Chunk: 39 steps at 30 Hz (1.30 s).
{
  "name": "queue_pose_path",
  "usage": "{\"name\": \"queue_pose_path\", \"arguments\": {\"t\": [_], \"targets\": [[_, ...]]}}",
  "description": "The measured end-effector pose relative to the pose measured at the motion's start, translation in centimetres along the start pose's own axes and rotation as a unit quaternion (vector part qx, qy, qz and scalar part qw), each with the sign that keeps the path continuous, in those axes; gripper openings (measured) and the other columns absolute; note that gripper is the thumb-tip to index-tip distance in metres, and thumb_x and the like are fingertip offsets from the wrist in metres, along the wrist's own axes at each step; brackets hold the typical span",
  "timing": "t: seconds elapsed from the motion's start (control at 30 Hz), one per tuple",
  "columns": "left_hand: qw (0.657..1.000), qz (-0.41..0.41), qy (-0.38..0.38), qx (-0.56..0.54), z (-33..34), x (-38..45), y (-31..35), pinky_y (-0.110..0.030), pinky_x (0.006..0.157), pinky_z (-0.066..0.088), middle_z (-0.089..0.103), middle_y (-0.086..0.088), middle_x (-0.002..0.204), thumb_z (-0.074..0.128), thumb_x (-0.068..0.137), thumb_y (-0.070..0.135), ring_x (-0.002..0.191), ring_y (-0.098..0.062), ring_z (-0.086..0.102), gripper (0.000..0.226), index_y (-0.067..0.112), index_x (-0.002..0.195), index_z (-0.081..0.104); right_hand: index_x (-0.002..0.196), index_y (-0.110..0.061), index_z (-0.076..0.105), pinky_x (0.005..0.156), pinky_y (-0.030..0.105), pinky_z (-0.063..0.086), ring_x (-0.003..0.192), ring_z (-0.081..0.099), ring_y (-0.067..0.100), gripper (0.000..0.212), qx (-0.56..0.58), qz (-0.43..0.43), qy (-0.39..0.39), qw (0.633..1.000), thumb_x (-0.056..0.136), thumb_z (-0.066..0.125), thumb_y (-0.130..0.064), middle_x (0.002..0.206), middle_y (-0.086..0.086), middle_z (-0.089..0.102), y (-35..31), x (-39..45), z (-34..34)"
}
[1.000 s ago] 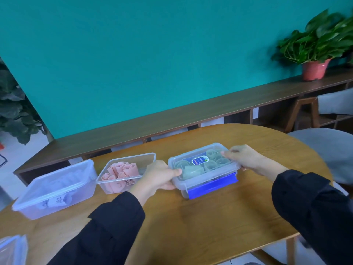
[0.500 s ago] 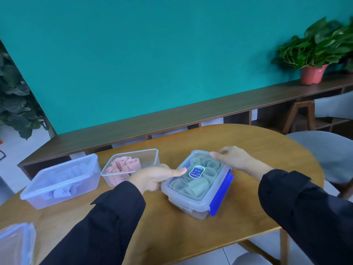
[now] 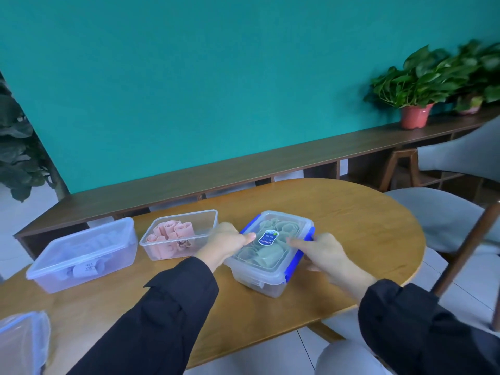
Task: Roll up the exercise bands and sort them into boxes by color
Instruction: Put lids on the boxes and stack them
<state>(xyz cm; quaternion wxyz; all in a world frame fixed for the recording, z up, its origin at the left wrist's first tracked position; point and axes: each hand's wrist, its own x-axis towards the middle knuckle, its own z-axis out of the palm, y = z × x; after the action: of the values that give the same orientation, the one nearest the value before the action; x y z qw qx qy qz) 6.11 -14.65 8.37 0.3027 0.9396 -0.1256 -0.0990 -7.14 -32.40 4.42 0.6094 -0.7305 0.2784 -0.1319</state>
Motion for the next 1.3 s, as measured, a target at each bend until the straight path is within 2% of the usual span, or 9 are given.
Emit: {"name": "queue_pose_path", "arguments": {"t": [0.1,0.23,0.37,0.5,0.6,0.83,1.03,1.13,1.3], "targets": [[0.999,0.004,0.045,0.018,0.4,-0.6,-0.2,-0.027,0.05,0.03,0.043,0.0,0.062,0.07,0.091,0.047,0.055,-0.017,0.042,0.051,0.014,0.066,0.041,0.09,-0.019,0.075,0.071,0.03,0.051,0.082,0.067,0.021,0.026,-0.083,-0.055,0.02,0.995,0.087,0.073,-0.045,0.083,-0.001,0.073,-0.1,-1.3,1.7],[0.994,0.013,0.096,0.054,0.8,-1.8,-0.3,-0.029,0.047,0.03,0.051,0.0,0.064,0.066,0.092,0.053,0.056,-0.016,0.048,0.052,0.013,0.066,0.045,0.109,0.002,0.06,0.067,0.03,0.042,0.081,0.058,0.03,0.044,-0.175,-0.035,0.054,0.983,0.099,0.051,-0.04,0.104,0.017,0.068,-0.4,-0.5,3.1],[0.992,0.032,0.122,0.03,0.9,-3.2,-1.2,-0.03,0.047,0.029,0.041,0.0,0.056,0.063,0.092,0.057,0.052,-0.019,0.044,0.059,0.015,0.061,0.037,0.106,0.002,0.057,0.069,0.028,0.038,0.08,0.055,0.032,0.031,-0.248,-0.051,0.046,0.966,0.103,0.042,-0.025,0.099,0.016,0.061,-2.3,1.0,3.1],[0.993,0.054,0.104,-0.019,0.2,-4.3,-3.5,-0.031,0.064,0.045,0.06,0.003,0.071,0.055,0.093,0.063,0.072,-0.019,0.059,0.053,0.015,0.071,0.056,0.135,-0.003,0.046,0.064,0.035,0.047,0.082,0.057,0.032,0.038,-0.338,-0.106,0.038,0.934,0.103,0.042,-0.023,0.103,0.014,0.063,-4.2,1.4,3.6],[0.984,0.078,0.154,-0.046,-1.8,-5.9,-5.9,-0.036,0.083,0.054,0.071,0.007,0.09,0.05,0.096,0.061,0.087,-0.016,0.064,0.044,0.021,0.09,0.068,0.149,-0.009,0.037,0.079,0.044,0.055,0.094,0.064,0.035,0.052,-0.352,-0.189,0.036,0.916,0.101,0.045,-0.028,0.11,0.016,0.067,-5.7,-0.7,6.1],[0.97,0.037,0.237,0.027,-9.6,-12.3,-15.7,-0.035,0.083,0.056,0.074,0.006,0.097,0.055,0.099,0.04,0.091,-0.019,0.067,0.021,0.03,0.103,0.072,0.123,-0.019,0.067,0.092,0.033,0.05,0.11,0.064,0.025,0.03,-0.309,-0.34,-0.159,0.874,0.101,0.054,-0.034,0.119,0.005,0.071,-6.8,-9.2,17.7],[0.96,-0.052,0.253,0.111,-13.9,-20.5,-28.0,-0.034,0.085,0.053,0.072,0.008,0.093,0.062,0.096,0.037,0.09,-0.016,0.065,0.018,0.024,0.094,0.074,0.132,-0.02,0.062,0.107,0.032,0.043,0.123,0.056,0.015,0.038,-0.312,-0.416,-0.315,0.794,0.1,0.055,-0.041,0.134,-0.002,0.063,-4.5,-16.2,29.0],[0.968,-0.044,0.238,0.067,-15.0,-24.4,-31.8,-0.03,0.089,0.051,0.07,0.014,0.104,0.073,0.09,0.042,0.098,-0.01,0.063,0.023,0.026,0.107,0.075,0.131,-0.022,0.062,0.102,0.032,0.044,0.121,0.055,0.017,0.036,-0.289,-0.429,-0.365,0.774,0.099,0.057,-0.038,0.131,-0.002,0.062,-3.6,-18.8,33.1],[0.961,-0.02,0.208,0.183,-15.5,-26.2,-36.4,-0.037,0.087,0.049,0.071,0.007,0.103,0.081,0.083,0.042,0.101,-0.019,0.058,0.033,0.022,0.107,0.072,0.149,-0.027,0.046,0.111,0.038,0.034,0.135,0.04,0.021,0.055,-0.33,-0.454,-0.395,0.728,0.099,0.056,-0.049,0.149,-0.006,0.047,-2.4,-20.4,36.1]]}}
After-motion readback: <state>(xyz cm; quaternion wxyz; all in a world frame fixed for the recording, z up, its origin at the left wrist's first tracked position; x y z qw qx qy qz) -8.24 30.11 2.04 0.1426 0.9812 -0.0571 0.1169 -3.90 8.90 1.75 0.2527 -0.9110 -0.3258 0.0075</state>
